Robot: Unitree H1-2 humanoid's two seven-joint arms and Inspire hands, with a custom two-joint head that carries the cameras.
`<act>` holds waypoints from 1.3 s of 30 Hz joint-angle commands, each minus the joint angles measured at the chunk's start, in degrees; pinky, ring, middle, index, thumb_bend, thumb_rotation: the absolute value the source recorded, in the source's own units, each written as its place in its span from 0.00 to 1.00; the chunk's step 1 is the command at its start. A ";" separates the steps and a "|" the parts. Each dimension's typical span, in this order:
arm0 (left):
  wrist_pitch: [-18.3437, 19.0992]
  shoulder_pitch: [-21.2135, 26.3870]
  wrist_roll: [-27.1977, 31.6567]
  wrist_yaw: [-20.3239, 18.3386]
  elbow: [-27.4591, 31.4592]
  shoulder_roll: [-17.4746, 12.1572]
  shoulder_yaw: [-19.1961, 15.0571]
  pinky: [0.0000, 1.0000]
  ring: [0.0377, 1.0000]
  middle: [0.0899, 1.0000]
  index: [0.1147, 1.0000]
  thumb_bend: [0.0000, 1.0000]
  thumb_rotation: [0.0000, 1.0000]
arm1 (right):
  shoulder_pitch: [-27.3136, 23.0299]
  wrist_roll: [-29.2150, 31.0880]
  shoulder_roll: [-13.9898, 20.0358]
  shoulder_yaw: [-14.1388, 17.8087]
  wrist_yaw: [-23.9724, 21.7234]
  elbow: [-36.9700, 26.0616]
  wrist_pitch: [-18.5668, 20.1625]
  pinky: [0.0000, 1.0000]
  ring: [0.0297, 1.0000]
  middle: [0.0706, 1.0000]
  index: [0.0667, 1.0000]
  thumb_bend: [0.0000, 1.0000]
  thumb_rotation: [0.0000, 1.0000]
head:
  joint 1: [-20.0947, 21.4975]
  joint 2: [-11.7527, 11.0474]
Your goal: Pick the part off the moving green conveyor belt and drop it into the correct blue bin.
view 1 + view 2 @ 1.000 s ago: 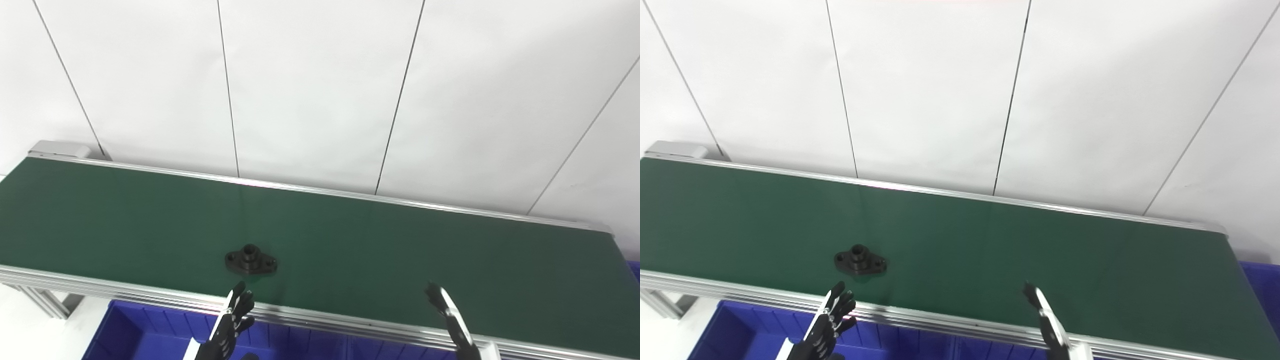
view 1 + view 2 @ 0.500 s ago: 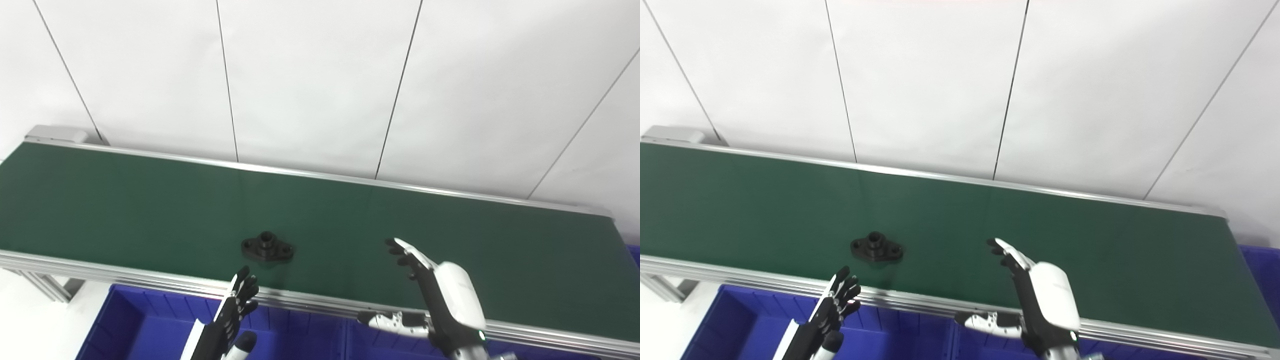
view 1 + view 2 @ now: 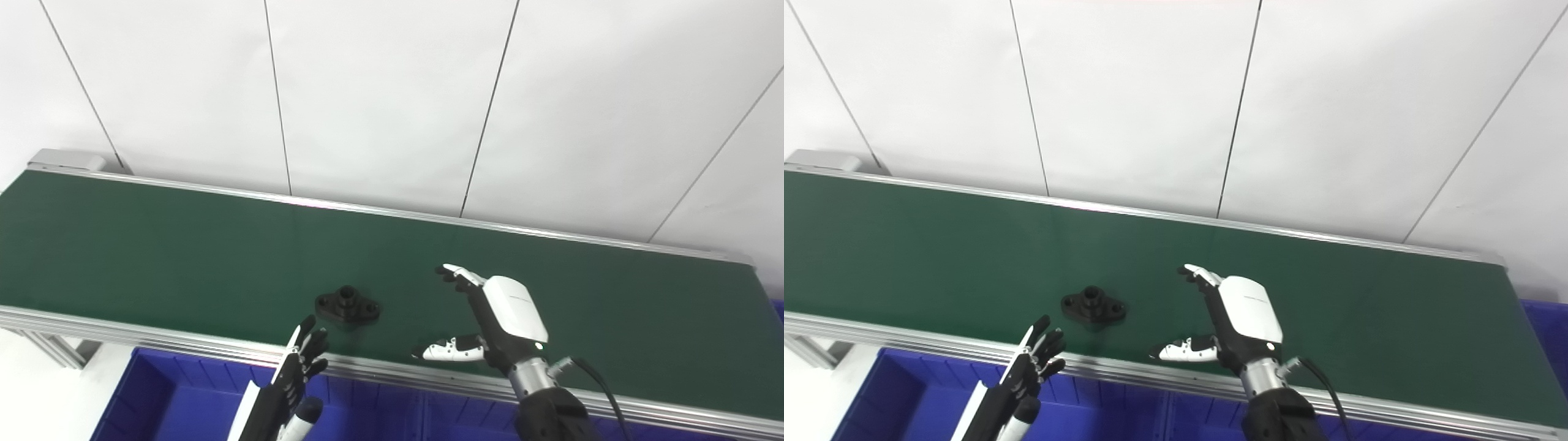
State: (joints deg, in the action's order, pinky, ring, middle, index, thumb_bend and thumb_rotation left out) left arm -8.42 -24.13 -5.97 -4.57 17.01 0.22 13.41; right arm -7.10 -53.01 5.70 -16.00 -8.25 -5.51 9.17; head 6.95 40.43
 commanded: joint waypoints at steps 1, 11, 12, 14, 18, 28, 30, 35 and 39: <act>-0.55 -0.20 -0.22 0.25 1.79 0.38 0.24 0.87 0.92 0.94 1.00 0.73 0.91 | -3.12 -0.83 -0.27 -0.63 0.79 0.61 1.03 0.62 0.75 0.78 0.81 0.93 0.37 | -0.20 0.07; 0.23 -0.98 -0.29 0.33 2.80 0.83 0.61 0.86 0.92 0.93 1.00 0.75 0.91 | -8.06 0.15 -1.48 -2.99 0.07 7.41 3.54 0.63 0.76 0.79 0.82 0.92 0.36 | -0.81 0.64; 0.30 -1.01 -0.36 0.33 2.88 0.85 0.65 0.86 0.92 0.93 1.00 0.75 0.91 | -8.51 0.07 -1.67 -3.32 0.00 8.16 3.81 0.63 0.76 0.79 0.82 0.92 0.36 | -0.82 0.66; 0.48 -1.09 -0.58 0.34 3.06 0.88 0.76 0.86 0.92 0.93 1.00 0.75 0.91 | -9.28 -0.05 -2.12 -3.92 -0.12 9.49 4.42 0.63 0.75 0.79 0.82 0.93 0.37 | -0.93 0.77; 0.64 -1.18 -1.13 0.53 3.21 1.19 0.95 0.85 0.92 0.92 1.00 0.75 0.92 | -10.37 0.33 -2.62 -5.09 0.40 11.87 4.70 0.61 0.73 0.78 0.81 0.93 0.39 | -1.14 0.96; 0.31 -1.11 -1.78 0.52 3.07 1.79 1.77 0.85 0.92 0.92 1.00 0.73 0.91 | -10.83 3.32 -4.66 -7.16 1.80 17.17 4.02 0.41 0.47 0.54 0.67 0.78 0.10 | -2.30 1.35; 0.43 -1.10 -1.73 0.46 3.12 1.78 1.83 0.85 0.92 0.92 1.00 0.73 0.91 | -10.39 3.34 -4.85 -8.26 2.53 18.08 3.58 0.36 0.41 0.46 0.62 0.61 0.02 | -2.49 1.44; 0.51 -1.13 -1.79 0.42 3.26 1.79 1.99 0.85 0.92 0.92 1.00 0.73 0.91 | -9.16 2.65 -5.05 -10.77 5.80 20.99 3.82 0.24 0.29 0.44 0.45 0.53 0.00 | -2.64 1.55; 0.68 -1.10 -1.79 0.28 3.19 1.50 1.99 0.85 0.92 0.92 1.00 0.75 0.92 | -8.17 1.58 -4.21 -12.23 6.25 22.49 6.12 0.22 0.27 0.43 0.45 0.53 0.00 | -2.54 1.68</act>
State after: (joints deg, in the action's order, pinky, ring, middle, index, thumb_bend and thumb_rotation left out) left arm -7.47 -25.30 -7.75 -4.44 18.75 1.34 14.99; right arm -16.82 -50.61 1.68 -26.63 -0.36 15.28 13.47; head 4.48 42.10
